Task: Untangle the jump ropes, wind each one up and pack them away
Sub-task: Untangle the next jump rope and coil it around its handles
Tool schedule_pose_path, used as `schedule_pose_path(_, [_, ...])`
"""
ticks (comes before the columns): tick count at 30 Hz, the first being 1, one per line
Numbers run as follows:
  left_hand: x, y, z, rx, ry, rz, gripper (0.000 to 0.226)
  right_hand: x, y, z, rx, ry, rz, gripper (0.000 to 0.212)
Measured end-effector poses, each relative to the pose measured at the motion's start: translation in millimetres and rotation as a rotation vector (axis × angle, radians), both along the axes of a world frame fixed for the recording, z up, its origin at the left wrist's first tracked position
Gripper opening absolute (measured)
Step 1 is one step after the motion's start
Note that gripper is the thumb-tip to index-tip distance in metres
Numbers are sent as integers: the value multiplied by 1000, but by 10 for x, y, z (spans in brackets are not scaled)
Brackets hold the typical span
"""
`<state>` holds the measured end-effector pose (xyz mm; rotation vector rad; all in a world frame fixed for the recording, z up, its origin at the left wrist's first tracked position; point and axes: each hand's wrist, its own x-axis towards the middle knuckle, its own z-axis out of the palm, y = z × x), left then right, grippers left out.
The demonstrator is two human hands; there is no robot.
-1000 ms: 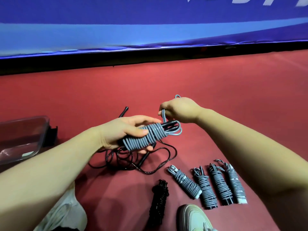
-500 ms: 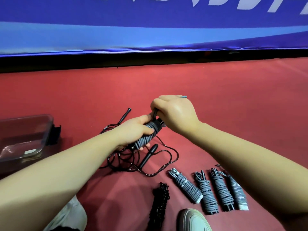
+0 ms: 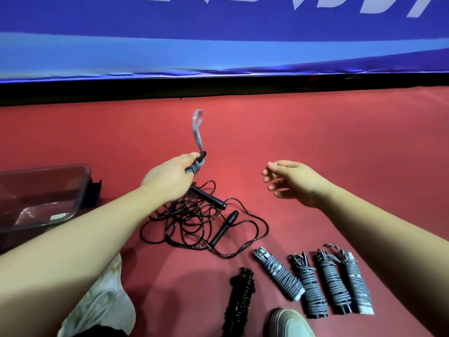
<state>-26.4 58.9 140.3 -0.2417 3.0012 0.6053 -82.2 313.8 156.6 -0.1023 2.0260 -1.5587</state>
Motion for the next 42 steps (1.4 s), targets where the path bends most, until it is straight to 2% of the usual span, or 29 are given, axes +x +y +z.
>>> schedule_pose_path(3, [32,26,-39,-104,10,-96,56,-55,-153,-28,236,539,-30,15])
schedule_pose_path(6, [63,137,-98,-193,-63,-135,63,-5,-438,166,394,1105,121,36])
schedule_pose_path(8, [70,208,-110,-264,-118,-134,69,27,-624,295,470,1358,245,47])
schedule_pose_path(10, [75,240,-111,-338,-130,-151,70,37,-768,311,638,1463,374,51])
schedule_pose_path(12, [79,234,-103,-359,-126,-156,61,48,-832,263,853,1359,538,52])
schedule_pose_path(15, [82,168,-107,-279,-129,-132,61,93,-803,131,1008,1125,734,60])
schedule_pose_path(16, [81,143,-109,-248,-132,-125,62,114,-793,80,1059,1121,777,58])
schedule_pose_path(18, [56,101,-115,-172,-125,-126,60,139,-774,-39,1112,1155,802,39])
schedule_pose_path(19, [49,94,-105,-120,-123,-122,59,138,-770,-89,1089,1143,774,29])
schedule_pose_path(21, [38,80,-70,35,-115,-86,57,115,-730,-149,991,1028,668,26])
schedule_pose_path(23, [42,59,-18,375,-106,-2,56,82,-639,-163,855,870,545,31])
schedule_pose_path(26, [83,79,72,934,-109,131,54,23,-439,-242,651,778,425,31])
schedule_pose_path(29, [110,166,139,1264,-72,172,49,72,-373,-379,310,587,300,24])
schedule_pose_path(32, [145,227,189,1567,-92,138,47,122,-410,-387,-48,339,220,26])
schedule_pose_path(35, [194,225,228,1714,-162,40,53,46,-400,-262,-86,376,290,27])
schedule_pose_path(39, [215,215,247,1720,-275,-97,54,13,-360,-137,-31,528,357,44])
schedule_pose_path(42, [213,165,232,1706,-463,-281,61,-57,-276,10,201,634,455,41])
